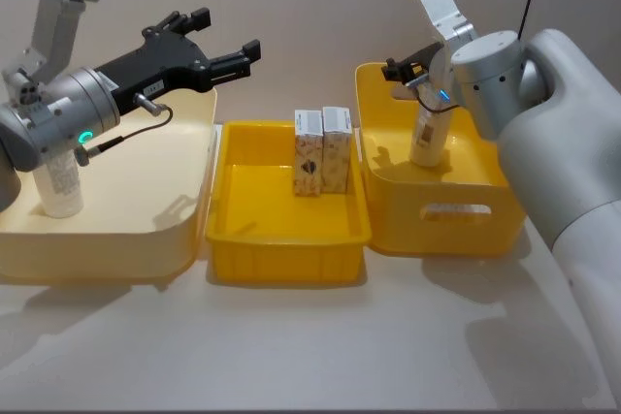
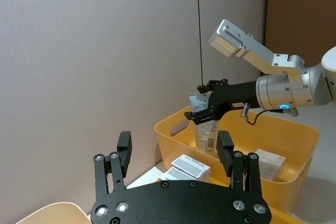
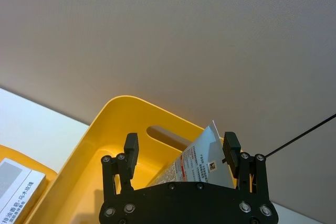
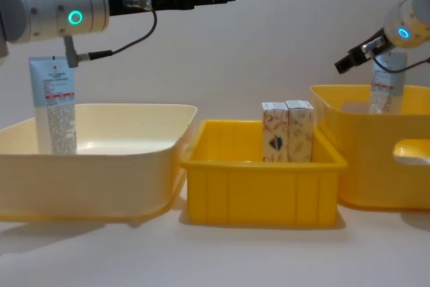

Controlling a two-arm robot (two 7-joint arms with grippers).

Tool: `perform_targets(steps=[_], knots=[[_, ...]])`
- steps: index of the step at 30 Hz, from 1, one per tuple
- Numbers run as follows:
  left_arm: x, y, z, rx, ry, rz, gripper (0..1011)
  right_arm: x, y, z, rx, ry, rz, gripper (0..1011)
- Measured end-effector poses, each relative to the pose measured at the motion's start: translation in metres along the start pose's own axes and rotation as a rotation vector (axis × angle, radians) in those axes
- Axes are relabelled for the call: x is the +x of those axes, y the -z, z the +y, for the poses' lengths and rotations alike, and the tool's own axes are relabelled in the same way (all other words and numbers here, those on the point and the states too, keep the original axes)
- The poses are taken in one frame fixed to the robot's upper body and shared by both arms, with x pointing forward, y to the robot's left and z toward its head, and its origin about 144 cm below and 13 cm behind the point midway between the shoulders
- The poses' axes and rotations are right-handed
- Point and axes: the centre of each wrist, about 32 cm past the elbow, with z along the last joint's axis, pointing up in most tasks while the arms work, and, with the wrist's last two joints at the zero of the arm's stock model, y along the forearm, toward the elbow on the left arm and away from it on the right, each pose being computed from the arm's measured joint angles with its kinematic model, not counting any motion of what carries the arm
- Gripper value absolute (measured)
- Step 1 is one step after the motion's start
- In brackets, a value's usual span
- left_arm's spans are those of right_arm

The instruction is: Bimanual collaborative sorting of washing and personal care products

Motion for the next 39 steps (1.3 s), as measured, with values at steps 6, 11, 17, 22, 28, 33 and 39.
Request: perform_targets(steps=[6, 11, 17, 22, 28, 33, 39], knots=[[0.000, 0.000, 0.000, 0.000, 0.000, 0.000, 1003, 0.000, 0.000, 0.000, 0.002, -0.001, -0.001, 999], [0.000, 0.000, 0.000, 0.000, 0.000, 0.000, 1003, 0.001, 0.003, -0.002, 0.017, -0.014, -0.006, 999], [0.000, 0.000, 0.000, 0.000, 0.000, 0.000, 1003, 0.008, 0.016, -0.008, 0.069, -0.044, -0.019, 999], [0.000, 0.000, 0.000, 0.000, 0.000, 0.000, 1003, 0.013, 0.023, -0.011, 0.099, -0.063, -0.022, 1000], [0.000, 0.000, 0.000, 0.000, 0.000, 0.000, 1003, 0.017, 0.030, -0.014, 0.125, -0.078, -0.026, 999], [0.000, 0.000, 0.000, 0.000, 0.000, 0.000, 1003, 0.019, 0.033, -0.016, 0.137, -0.086, -0.029, 999], [0.000, 0.000, 0.000, 0.000, 0.000, 0.000, 1004, 0.021, 0.036, -0.018, 0.149, -0.093, -0.031, 999]])
